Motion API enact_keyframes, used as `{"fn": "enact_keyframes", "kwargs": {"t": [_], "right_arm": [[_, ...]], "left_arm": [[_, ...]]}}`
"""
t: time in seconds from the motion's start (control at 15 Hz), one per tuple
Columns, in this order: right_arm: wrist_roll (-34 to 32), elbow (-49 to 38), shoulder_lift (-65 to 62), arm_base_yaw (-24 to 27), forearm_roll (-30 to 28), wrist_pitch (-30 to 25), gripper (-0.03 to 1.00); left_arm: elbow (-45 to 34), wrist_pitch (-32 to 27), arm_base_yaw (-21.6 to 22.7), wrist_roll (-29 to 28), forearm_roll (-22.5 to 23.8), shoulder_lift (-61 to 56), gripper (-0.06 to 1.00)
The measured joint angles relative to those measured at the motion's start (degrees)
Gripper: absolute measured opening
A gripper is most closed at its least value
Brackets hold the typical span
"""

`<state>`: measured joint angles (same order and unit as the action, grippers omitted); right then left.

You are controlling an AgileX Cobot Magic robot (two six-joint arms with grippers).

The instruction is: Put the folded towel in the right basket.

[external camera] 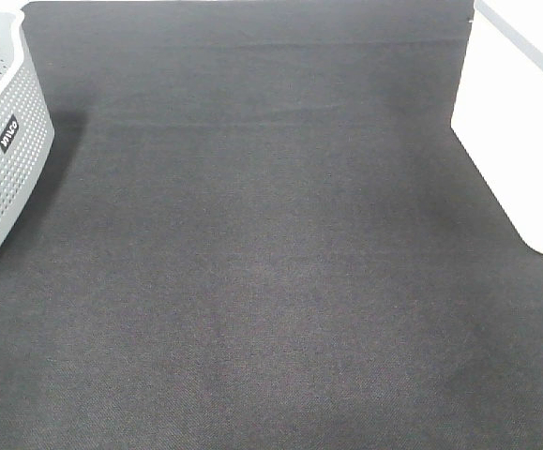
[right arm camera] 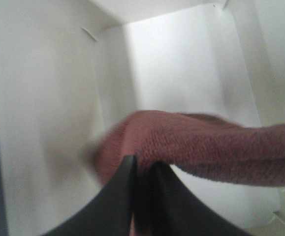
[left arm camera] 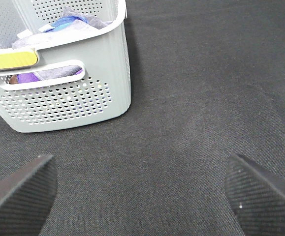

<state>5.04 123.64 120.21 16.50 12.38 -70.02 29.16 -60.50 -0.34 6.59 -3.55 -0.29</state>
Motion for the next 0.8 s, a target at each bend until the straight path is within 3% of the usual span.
{"fn": "enact_keyframes", "kwargs": {"t": [0.13, 0.2, 0.27, 0.47, 0.8], "right_arm": [[-0.6, 0.0, 0.7, 0.1, -0.5, 0.0, 0.31], [-1.1, 0.0, 0.7, 0.1, 0.9, 0.0, 0.48], [-1.4, 0.0, 0.7, 0.1, 2.6, 0.1, 0.58], [-1.4, 0.0, -0.1, 0.1, 6.2, 0.0, 0.64], [-1.3, 0.0, -9.1, -0.1, 10.1, 0.0, 0.66]], "left_arm": [[0.0, 0.0, 0.0, 0.0, 0.0, 0.0, 0.87], [0.0, 0.0, 0.0, 0.0, 0.0, 0.0, 0.87], [0.0, 0.0, 0.0, 0.0, 0.0, 0.0, 0.87], [0.0, 0.0, 0.0, 0.0, 0.0, 0.0, 0.87], [0.0, 0.0, 0.0, 0.0, 0.0, 0.0, 0.87]]}}
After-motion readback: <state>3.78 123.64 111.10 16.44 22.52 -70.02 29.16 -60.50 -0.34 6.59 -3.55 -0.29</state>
